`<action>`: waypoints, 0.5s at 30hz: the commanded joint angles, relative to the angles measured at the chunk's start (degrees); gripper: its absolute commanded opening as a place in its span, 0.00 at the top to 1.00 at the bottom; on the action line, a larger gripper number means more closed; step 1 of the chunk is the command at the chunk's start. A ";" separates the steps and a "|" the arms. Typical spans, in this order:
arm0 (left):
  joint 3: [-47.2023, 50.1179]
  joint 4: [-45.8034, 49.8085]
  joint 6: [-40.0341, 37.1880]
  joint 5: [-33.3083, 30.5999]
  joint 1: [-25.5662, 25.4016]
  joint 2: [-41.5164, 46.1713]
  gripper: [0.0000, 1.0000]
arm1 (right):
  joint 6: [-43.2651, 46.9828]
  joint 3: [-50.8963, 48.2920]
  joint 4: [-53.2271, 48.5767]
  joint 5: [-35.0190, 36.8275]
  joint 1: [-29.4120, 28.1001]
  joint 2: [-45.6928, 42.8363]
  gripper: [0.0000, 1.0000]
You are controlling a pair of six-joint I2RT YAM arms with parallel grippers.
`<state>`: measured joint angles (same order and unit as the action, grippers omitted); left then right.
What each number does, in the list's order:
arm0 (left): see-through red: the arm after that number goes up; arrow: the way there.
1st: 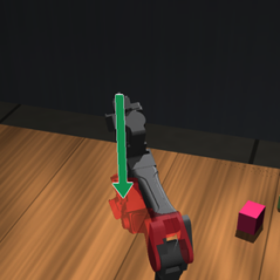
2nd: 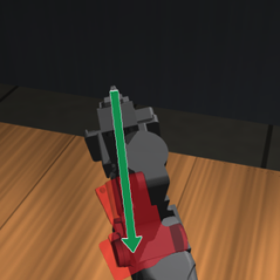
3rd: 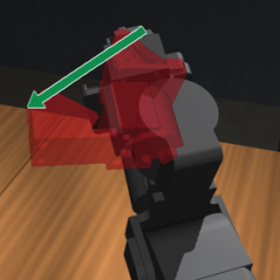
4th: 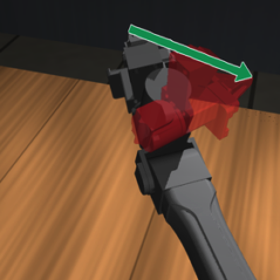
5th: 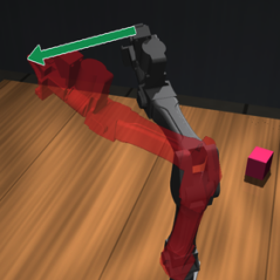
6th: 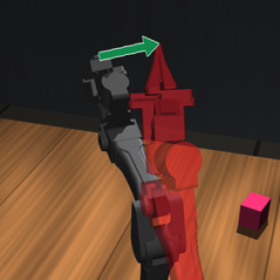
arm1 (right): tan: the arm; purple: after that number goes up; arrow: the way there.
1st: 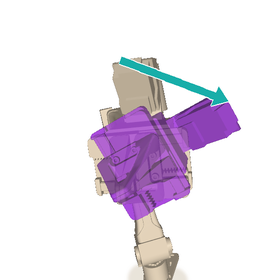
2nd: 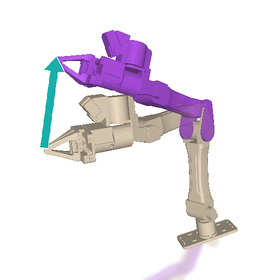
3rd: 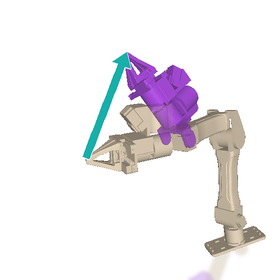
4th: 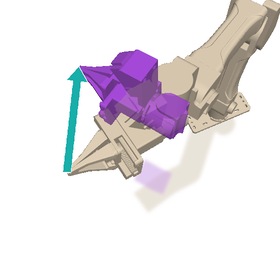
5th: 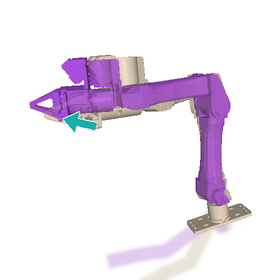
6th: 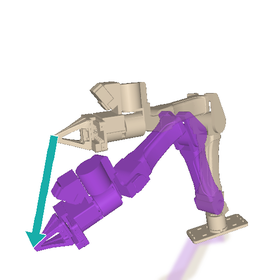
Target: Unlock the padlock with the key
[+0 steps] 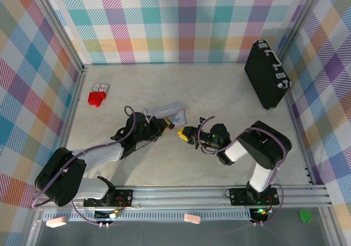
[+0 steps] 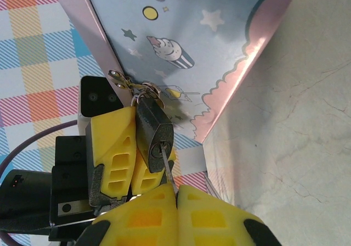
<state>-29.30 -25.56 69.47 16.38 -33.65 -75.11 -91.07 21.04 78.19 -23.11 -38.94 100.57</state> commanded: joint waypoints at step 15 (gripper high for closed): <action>-2.08 -2.11 0.76 7.17 -3.25 2.07 1.00 | -1.99 5.39 2.41 -1.43 3.17 1.47 1.00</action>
<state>-29.85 -25.67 69.67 14.87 -33.67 -74.76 -91.77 23.18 77.91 -26.28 -36.69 101.21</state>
